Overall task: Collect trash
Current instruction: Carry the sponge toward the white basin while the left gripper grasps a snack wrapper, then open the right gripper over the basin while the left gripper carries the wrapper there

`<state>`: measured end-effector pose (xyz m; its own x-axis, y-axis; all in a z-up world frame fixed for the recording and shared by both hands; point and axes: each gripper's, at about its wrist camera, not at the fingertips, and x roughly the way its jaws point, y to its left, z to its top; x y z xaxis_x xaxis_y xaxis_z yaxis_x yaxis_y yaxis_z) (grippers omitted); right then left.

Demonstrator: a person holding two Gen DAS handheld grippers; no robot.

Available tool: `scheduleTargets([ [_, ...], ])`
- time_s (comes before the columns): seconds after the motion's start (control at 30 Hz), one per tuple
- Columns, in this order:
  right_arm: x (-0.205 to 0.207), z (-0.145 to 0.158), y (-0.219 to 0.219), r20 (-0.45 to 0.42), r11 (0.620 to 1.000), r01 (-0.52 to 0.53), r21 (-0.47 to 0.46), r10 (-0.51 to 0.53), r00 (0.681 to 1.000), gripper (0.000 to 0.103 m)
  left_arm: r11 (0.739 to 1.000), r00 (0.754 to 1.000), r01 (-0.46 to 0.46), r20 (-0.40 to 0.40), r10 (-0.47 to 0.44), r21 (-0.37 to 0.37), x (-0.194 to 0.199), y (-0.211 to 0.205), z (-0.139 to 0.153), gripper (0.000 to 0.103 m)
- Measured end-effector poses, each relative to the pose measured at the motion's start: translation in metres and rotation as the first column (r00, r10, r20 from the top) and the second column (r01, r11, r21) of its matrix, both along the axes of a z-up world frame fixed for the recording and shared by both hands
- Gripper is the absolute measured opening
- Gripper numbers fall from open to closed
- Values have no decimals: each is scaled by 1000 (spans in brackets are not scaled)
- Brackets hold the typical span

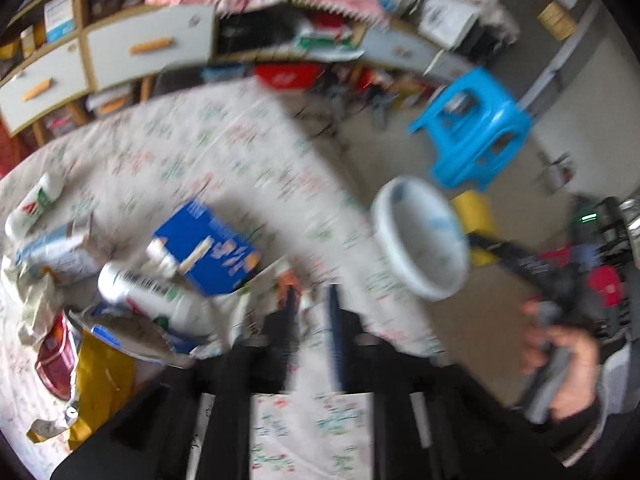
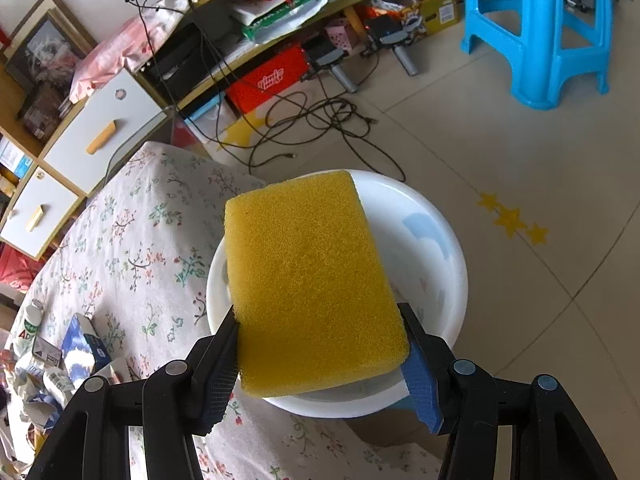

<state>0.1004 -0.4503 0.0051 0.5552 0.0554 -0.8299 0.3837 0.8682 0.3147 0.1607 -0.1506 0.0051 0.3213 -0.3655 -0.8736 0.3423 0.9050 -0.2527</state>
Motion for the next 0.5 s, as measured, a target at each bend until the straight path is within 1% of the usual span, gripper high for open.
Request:
scheduleTargets([
  [0.07, 0, 1, 0, 1, 1000, -10, -3, 10, 1000, 63, 998, 999, -46, -2, 46, 44, 4, 8, -14, 67],
  [0.13, 0, 2, 1, 3, 1000, -20, -6, 20, 1000, 63, 995, 996, -83, -9, 83, 62, 12, 18, -24, 67],
  [0.2, -1, 4, 3, 9, 999, -33, -6, 34, 999, 63, 993, 993, -108, -48, 111, 57, 20, 27, -35, 67],
  [0.27, -1, 6, 6, 14, 999, -45, -13, 45, 999, 63, 992, 990, -116, -79, 119, 40, 25, 32, -44, 67],
  [0.33, 0, 6, 8, 14, 998, -52, -20, 52, 999, 63, 995, 990, -97, -104, 96, -2, 28, 35, -51, 67],
  [0.37, 1, 6, 8, 12, 998, -54, -20, 55, 998, 63, 996, 991, -86, -98, 85, -7, 29, 34, -51, 67],
  [0.43, 1, 4, 9, 6, 998, -57, -15, 57, 998, 63, 998, 995, -61, -80, 62, 13, 29, 30, -50, 66],
  [0.5, 1, 3, 9, 3, 998, -59, -14, 59, 998, 63, 999, 996, -36, -74, 39, 34, 32, 26, -50, 62],
])
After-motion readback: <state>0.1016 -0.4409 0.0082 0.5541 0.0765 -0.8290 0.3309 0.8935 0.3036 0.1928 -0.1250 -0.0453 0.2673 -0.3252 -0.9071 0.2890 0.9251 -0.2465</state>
